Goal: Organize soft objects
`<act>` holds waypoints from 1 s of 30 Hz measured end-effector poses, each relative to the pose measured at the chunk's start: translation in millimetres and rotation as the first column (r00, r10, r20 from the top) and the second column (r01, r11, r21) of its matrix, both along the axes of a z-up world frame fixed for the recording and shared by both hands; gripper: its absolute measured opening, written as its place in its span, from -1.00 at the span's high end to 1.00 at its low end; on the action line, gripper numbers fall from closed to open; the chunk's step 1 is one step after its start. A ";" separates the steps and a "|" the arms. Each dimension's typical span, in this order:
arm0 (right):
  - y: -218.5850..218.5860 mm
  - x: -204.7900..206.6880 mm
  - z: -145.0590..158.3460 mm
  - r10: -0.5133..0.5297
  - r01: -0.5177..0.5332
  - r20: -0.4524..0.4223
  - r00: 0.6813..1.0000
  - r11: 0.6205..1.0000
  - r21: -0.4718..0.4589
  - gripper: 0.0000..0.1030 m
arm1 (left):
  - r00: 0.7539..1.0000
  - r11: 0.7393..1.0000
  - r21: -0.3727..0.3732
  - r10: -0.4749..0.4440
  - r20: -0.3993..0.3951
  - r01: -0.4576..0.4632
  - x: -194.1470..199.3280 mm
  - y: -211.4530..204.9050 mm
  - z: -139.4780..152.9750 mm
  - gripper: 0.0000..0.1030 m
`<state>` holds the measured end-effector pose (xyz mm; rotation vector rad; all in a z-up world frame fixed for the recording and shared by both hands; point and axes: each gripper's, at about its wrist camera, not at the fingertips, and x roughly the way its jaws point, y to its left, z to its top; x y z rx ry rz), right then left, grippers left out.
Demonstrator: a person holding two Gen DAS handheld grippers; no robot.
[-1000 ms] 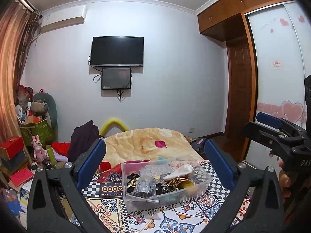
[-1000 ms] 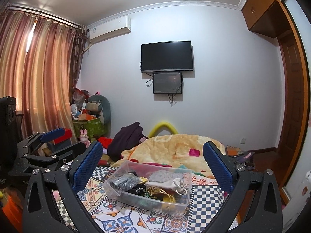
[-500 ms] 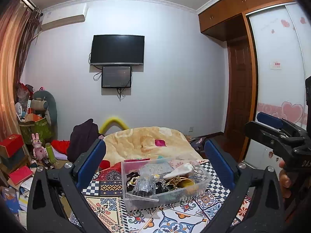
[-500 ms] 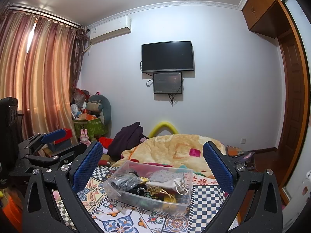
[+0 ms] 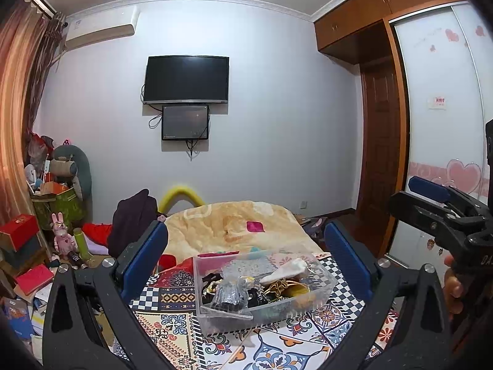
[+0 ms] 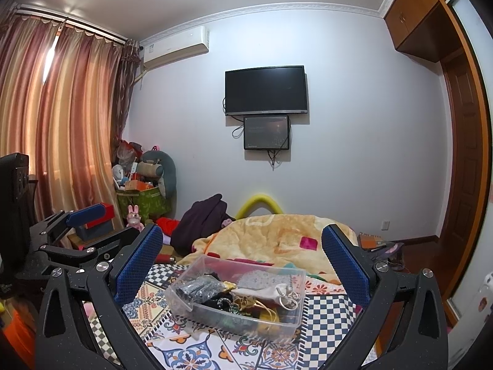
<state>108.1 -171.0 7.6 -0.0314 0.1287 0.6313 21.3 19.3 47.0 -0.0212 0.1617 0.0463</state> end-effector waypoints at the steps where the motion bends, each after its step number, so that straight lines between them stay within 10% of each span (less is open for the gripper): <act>1: 0.1 0.2 0.5 0.000 0.000 0.000 1.000 1.000 -0.001 -1.00 | 1.000 1.000 0.000 0.000 -0.001 0.000 -0.2 0.1 0.0 -1.00; 30: 0.3 0.9 1.5 0.003 -0.003 -0.002 1.000 1.000 -0.006 -1.00 | 0.999 0.999 -0.006 -0.031 -0.023 0.031 -0.5 6.5 1.2 -1.00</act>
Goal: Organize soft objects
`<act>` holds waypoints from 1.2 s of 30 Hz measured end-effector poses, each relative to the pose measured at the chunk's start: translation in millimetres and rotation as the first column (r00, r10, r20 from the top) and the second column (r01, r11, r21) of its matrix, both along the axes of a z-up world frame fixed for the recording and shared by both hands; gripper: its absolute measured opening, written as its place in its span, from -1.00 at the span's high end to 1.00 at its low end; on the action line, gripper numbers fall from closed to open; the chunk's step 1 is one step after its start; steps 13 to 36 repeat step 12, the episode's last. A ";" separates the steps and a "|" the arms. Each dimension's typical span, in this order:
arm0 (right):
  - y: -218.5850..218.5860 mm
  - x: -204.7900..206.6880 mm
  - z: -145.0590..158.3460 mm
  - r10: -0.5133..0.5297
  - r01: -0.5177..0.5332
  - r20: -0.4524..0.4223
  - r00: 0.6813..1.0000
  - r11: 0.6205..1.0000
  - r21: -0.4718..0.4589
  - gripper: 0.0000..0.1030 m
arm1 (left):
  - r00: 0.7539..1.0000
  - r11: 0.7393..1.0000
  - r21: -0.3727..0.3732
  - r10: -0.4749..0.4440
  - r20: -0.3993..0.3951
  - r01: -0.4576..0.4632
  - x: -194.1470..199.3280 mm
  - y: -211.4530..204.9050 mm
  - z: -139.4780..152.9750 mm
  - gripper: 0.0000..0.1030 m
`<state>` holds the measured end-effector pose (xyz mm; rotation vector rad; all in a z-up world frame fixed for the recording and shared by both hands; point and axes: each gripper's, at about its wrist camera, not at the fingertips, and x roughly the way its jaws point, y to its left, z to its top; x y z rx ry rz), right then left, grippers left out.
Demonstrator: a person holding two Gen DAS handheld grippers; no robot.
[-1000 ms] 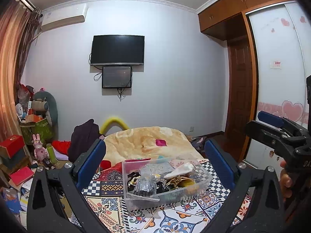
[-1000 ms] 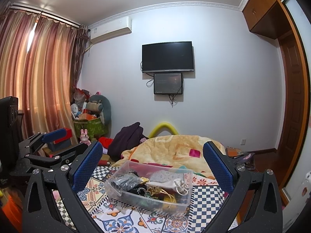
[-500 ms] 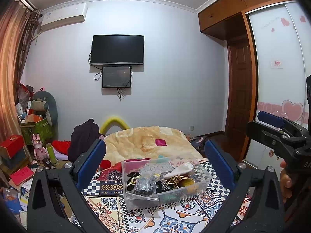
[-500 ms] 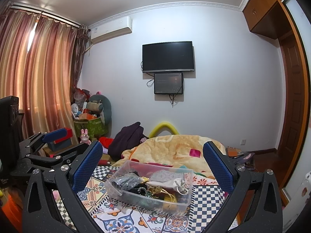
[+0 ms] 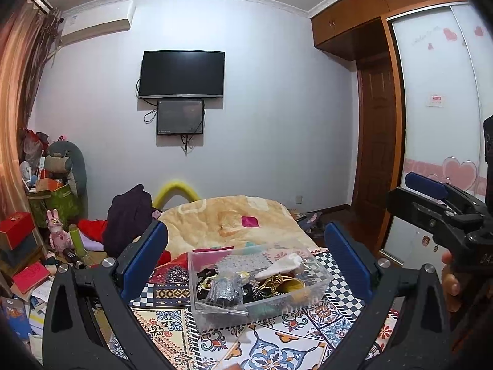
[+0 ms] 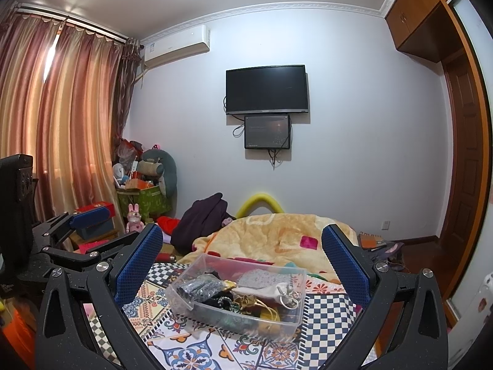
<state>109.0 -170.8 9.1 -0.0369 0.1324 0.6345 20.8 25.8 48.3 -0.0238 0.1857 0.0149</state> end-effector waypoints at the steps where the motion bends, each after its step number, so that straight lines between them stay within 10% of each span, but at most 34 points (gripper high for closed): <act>1: 0.0 -0.1 -0.3 0.001 -0.001 -0.001 1.000 1.000 0.000 -1.00 | 1.000 1.000 -0.001 -0.001 0.000 0.001 -0.5 -0.2 -0.2 -1.00; 36: 0.6 -0.2 -2.0 0.000 0.000 -0.005 1.000 1.000 -0.005 -1.00 | 1.000 1.000 -0.014 -0.002 -0.009 0.002 1.1 0.7 -1.7 -1.00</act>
